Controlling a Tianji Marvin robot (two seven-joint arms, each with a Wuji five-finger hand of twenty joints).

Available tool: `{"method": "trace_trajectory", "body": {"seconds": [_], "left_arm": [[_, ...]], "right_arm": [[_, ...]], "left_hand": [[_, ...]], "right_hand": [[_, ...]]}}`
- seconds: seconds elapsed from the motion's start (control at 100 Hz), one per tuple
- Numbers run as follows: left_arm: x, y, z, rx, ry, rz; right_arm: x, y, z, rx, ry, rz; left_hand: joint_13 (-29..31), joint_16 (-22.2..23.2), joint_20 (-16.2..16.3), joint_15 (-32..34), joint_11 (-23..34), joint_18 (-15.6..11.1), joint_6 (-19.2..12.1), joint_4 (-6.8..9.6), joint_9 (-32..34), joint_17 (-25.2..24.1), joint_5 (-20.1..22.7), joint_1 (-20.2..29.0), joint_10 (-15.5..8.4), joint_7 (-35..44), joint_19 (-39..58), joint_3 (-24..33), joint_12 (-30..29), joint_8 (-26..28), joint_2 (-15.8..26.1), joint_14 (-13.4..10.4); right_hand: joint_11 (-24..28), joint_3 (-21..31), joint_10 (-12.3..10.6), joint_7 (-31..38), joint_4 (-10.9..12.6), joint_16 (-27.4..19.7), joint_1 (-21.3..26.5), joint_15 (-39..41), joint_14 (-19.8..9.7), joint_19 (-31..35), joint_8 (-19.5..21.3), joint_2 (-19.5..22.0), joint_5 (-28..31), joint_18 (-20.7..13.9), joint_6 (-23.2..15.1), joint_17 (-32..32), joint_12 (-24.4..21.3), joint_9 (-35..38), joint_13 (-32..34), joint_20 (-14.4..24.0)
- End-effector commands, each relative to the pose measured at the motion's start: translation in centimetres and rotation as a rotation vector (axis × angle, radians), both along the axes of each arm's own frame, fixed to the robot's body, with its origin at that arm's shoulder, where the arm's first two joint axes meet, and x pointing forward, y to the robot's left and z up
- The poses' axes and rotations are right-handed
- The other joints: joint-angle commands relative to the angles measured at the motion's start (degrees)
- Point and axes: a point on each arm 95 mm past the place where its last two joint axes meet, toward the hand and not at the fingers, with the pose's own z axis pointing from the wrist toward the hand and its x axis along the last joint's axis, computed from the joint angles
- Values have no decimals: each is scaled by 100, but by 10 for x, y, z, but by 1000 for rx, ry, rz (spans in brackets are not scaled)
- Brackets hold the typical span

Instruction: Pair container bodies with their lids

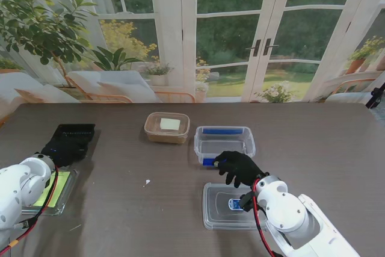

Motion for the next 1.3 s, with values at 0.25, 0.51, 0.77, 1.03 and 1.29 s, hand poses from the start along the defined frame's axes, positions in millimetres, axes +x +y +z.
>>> {"method": "trace_trajectory", "body": {"seconds": [0.25, 0.51, 0.77, 1.03, 1.29], "left_arm": [[7, 2, 3, 4, -20, -42], [10, 0, 18, 14, -50, -100], [9, -14, 36, 8, -66, -170], [10, -37, 42, -13, -54, -236], [10, -62, 44, -27, -43, -294]], "right_arm": [[-3, 3, -1, 13, 31, 18], [-2, 2, -2, 21, 38, 15], [-2, 2, -3, 23, 35, 21], [-2, 2, -4, 32, 30, 24], [-2, 0, -4, 35, 19, 23]], "left_hand": [[696, 741, 221, 410, 182, 156, -350, -53, 695, 494, 147, 635, -79, 1585, 622, 100, 488, -336, -346, 140], [875, 792, 227, 457, 231, 145, -376, -27, 750, 673, 202, 616, -43, 1657, 696, 243, 578, -343, -351, 112], [898, 823, 219, 436, 209, 137, -359, -53, 746, 692, 185, 568, -26, 1661, 704, 312, 608, -353, -346, 105], [888, 830, 225, 445, 194, 152, -331, -80, 734, 698, 151, 545, -34, 1661, 718, 295, 633, -327, -322, 90], [887, 814, 228, 452, 194, 146, -342, -87, 743, 699, 134, 533, -128, 1658, 722, 269, 643, -304, -309, 78]], "right_hand": [[29, -303, 124, -12, -163, -18, 73, 60, 101, -77, -25, 152, 66, 51, 48, -1810, -51, 136, 58, -60], [29, -315, 149, -24, -168, -17, 91, 63, 118, -88, -25, 162, -38, 59, 67, -1820, -53, 124, 48, -62], [25, -326, 154, -31, -170, -20, 102, 61, 125, -88, -28, 178, -43, 59, 77, -1820, -56, 126, 50, -60], [25, -330, 170, -34, -171, -21, 114, 59, 124, -89, -30, 172, -46, 59, 85, -1820, -57, 126, 54, -60], [21, -332, 180, -40, -173, -20, 123, 63, 139, -88, -34, 169, -41, 63, 97, -1811, -60, 139, 69, -59]]}}
